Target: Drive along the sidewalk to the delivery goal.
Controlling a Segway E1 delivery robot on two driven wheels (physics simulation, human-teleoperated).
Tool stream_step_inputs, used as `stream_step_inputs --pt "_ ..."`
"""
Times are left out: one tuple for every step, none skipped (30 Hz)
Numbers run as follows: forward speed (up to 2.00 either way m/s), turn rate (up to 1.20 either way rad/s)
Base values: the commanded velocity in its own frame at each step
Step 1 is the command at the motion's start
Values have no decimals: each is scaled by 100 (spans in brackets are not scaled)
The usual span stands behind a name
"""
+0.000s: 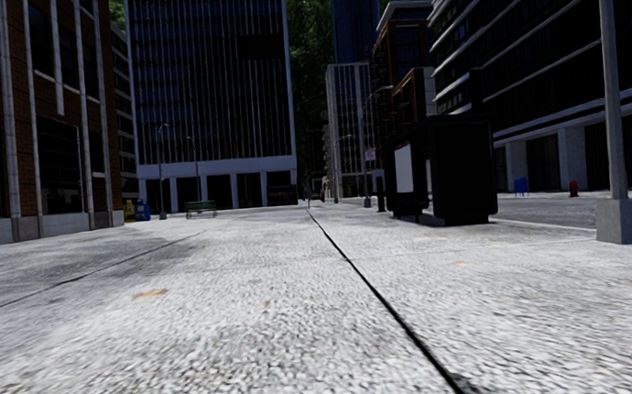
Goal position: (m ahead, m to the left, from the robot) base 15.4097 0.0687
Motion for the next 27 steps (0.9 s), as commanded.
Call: stream_step_inputs --pt "200 0" --pt "200 0" --pt "200 0" --pt "200 0" --pt "200 0" --pt "200 0" --pt "200 0" --pt "200 0" --pt "200 0" --pt "200 0" --pt "200 0" --pt "200 0" --pt "200 0" --pt "200 0" --pt "200 0" --pt "200 0" --pt "200 0" --pt "200 0" --pt "200 0" --pt "200 0" --pt "200 0" --pt "200 0" --pt "200 0" --pt "200 0" --pt "200 0" --pt "200 0" --pt "200 0"
